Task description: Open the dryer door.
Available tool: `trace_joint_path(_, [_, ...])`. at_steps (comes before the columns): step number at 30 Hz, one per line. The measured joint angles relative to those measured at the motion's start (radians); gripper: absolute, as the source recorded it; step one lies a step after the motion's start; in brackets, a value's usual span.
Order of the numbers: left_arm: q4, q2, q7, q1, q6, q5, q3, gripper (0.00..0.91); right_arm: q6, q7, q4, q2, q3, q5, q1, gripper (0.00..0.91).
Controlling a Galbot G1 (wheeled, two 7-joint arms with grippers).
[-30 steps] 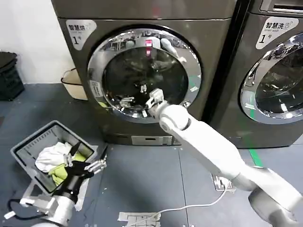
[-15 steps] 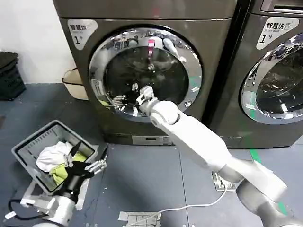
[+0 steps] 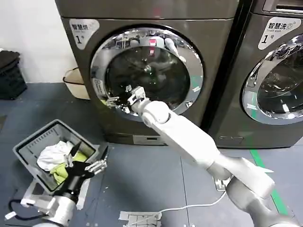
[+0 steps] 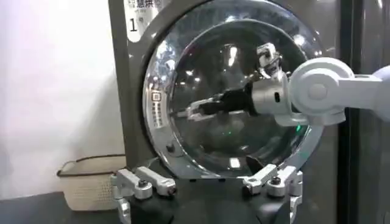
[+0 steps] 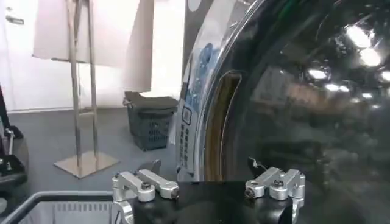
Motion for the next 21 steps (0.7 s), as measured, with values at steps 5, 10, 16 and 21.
trace_joint_path(5, [0.0,0.001,0.0,0.0,-0.001,-0.002,-0.002,0.907,0.008,-0.013,-0.039,0.034,0.0,-0.007,0.013,0.907])
trace_joint_path(10, [0.0,0.002,0.0,-0.003,-0.001,-0.004,-0.002,0.907,0.013,-0.031,-0.078,0.066,0.001,-0.015,0.024,0.907])
trace_joint_path(16, [-0.001,0.003,0.0,-0.002,-0.001,-0.005,-0.003,0.907,0.022,-0.061,-0.117,0.097,-0.001,-0.024,0.035,0.907])
trace_joint_path(21, [-0.003,0.002,0.0,-0.001,-0.001,-0.006,-0.003,0.907,0.031,-0.09,-0.154,0.109,-0.001,-0.032,0.046,0.907])
